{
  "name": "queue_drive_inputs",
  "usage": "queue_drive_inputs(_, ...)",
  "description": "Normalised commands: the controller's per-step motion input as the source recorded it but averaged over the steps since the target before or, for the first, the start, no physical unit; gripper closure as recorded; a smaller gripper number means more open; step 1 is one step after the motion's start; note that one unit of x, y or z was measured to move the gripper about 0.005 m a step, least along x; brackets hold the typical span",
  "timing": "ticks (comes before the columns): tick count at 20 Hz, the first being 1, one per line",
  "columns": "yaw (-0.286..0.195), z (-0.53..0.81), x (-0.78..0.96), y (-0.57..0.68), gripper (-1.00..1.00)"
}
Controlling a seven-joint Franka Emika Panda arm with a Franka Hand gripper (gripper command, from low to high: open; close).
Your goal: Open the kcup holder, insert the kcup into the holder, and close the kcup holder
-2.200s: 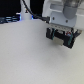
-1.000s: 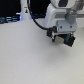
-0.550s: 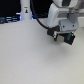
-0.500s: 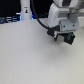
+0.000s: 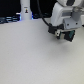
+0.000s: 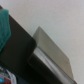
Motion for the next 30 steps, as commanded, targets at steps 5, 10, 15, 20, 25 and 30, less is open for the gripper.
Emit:
queue_drive_inputs(5, 0.040, -0.04, -0.53, 0.32, 1.00)
queue_drive_inputs(10, 0.065, -0.03, -0.74, 0.52, -1.00)
queue_drive_inputs(15, 0.053, -0.05, -0.80, 0.52, -1.00)
queue_drive_inputs(20, 0.069, -0.02, -0.75, 0.49, -1.00)
queue_drive_inputs(25, 0.061, -0.02, -0.74, 0.50, -1.00)
queue_drive_inputs(30, 0.021, 0.05, -0.25, 0.24, -1.00)
